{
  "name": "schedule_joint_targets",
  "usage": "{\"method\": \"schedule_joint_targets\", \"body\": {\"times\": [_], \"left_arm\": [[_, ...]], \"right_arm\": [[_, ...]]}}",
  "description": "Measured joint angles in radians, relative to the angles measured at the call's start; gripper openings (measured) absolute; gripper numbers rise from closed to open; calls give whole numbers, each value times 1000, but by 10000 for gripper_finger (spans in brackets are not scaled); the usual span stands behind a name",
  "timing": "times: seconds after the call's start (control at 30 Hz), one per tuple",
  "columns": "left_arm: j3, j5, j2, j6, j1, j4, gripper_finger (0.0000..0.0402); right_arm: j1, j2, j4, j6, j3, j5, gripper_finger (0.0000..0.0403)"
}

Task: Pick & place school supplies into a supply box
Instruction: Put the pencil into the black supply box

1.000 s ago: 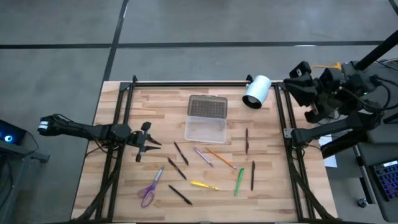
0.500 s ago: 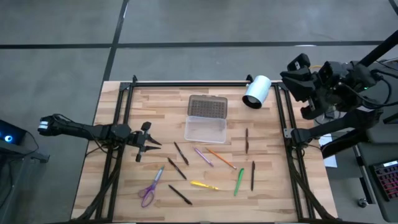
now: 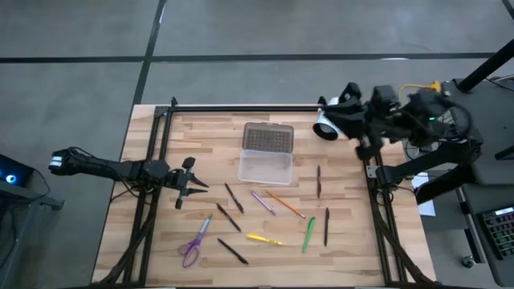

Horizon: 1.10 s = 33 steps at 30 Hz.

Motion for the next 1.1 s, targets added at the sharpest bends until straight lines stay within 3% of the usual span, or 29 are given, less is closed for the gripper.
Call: {"method": "schedule_joint_targets", "body": {"times": [0.23, 0.43, 0.67, 1.1], "left_arm": [[0, 0, 0, 0, 0, 0, 54], [0, 0, 0, 0, 0, 0, 54], [0, 0, 0, 0, 0, 0, 54], [0, 0, 0, 0, 0, 2, 54]], "right_arm": [[0, 56, -212, 15, 0, 0, 68], [0, 90, -486, 173, 0, -1, 68], [0, 130, -725, 181, 0, -1, 68], [0, 237, -753, 181, 0, -1, 68]]}}
